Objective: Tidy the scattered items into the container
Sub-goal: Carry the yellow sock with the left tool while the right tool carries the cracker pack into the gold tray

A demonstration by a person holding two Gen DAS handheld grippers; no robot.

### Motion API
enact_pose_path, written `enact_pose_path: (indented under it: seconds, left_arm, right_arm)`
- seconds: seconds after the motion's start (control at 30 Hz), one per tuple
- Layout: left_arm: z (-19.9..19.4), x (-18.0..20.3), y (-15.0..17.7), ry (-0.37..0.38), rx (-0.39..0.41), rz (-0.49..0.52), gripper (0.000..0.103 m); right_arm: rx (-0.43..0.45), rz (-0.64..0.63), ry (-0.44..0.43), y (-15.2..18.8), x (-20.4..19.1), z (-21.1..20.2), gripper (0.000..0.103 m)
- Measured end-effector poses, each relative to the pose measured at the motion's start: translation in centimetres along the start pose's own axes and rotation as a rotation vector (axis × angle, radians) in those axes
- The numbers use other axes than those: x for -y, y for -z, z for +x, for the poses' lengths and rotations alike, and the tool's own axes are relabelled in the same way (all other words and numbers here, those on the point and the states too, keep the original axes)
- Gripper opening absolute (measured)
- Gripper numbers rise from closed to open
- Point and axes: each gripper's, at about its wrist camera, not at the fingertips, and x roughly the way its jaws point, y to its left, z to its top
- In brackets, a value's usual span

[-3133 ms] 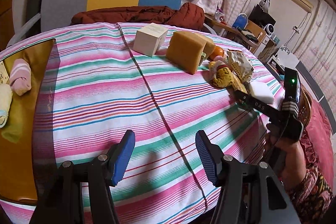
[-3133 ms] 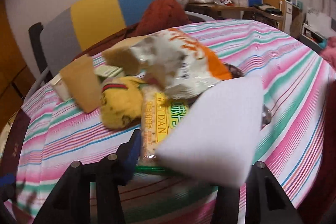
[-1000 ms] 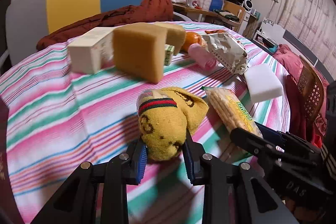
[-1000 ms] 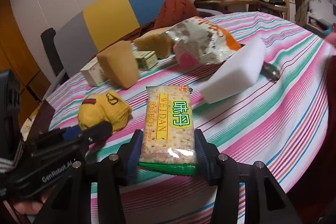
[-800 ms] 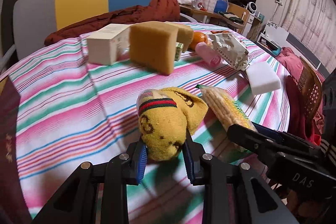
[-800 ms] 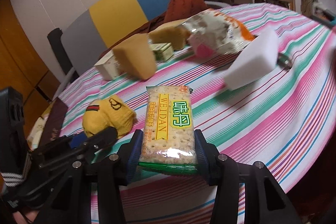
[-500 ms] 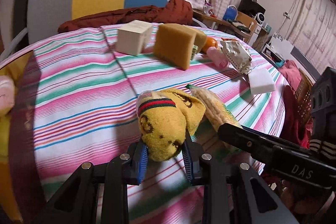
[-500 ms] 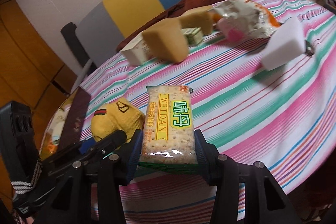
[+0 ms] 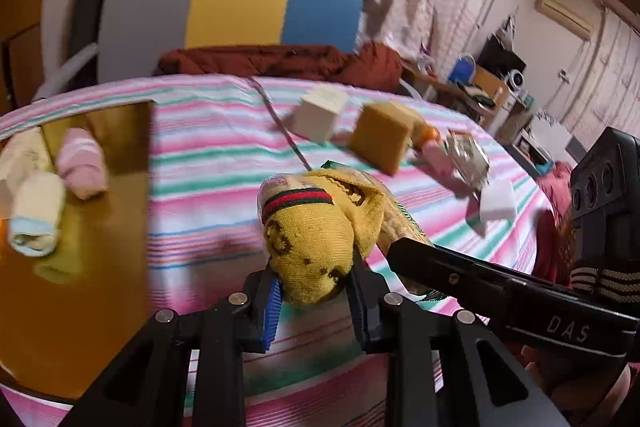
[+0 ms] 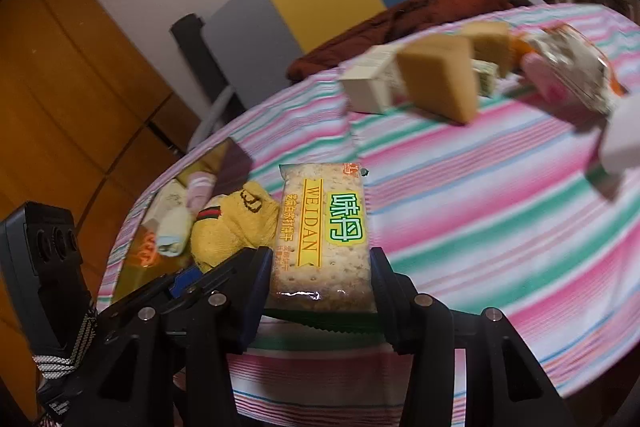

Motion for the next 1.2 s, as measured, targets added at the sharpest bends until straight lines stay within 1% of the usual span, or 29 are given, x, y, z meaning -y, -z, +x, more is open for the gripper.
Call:
enact_pose_path:
  seconds: [0.27,0.57,0.7,0.93,1.07,1.2]
  left_arm:
    - [-3.6,-5.4,-0.5,-0.078,0.067,-0.114,0.028]
    - [-5.9,-10.7,-0.2,-0.147,0.108,-0.221,0.028]
    - [-6.7,-12.6,0.1,-0.174,0.116,-0.256,0.028]
    - [-7.9,-16.2,0.8,-0.222,0.128,-0.333,0.028]
    - [-8.1,-18.3,1.4,-0.254,0.117,-0.374,0.028]
    - [-8.2,-20.2,2.0,-0.275,0.109,-0.413,0.028]
  right_arm:
    - [-0.035,-0.106,-0.083,-1.2,-6.3,2.5,0.049]
    - [-0.095,-0.194,-0.150,-1.3,-12.0,5.9,0.049]
    - [-0.125,-0.215,-0.169,-1.0,-13.9,6.9,0.049]
    - [-0.178,-0.241,-0.198,-0.9,-17.2,10.1,0.049]
    - [-0.194,-0.224,-0.216,-1.6,-18.3,12.1,0.049]
    - [-0.199,-0.222,-0.201,-2.6,-19.3,14.1,0.049]
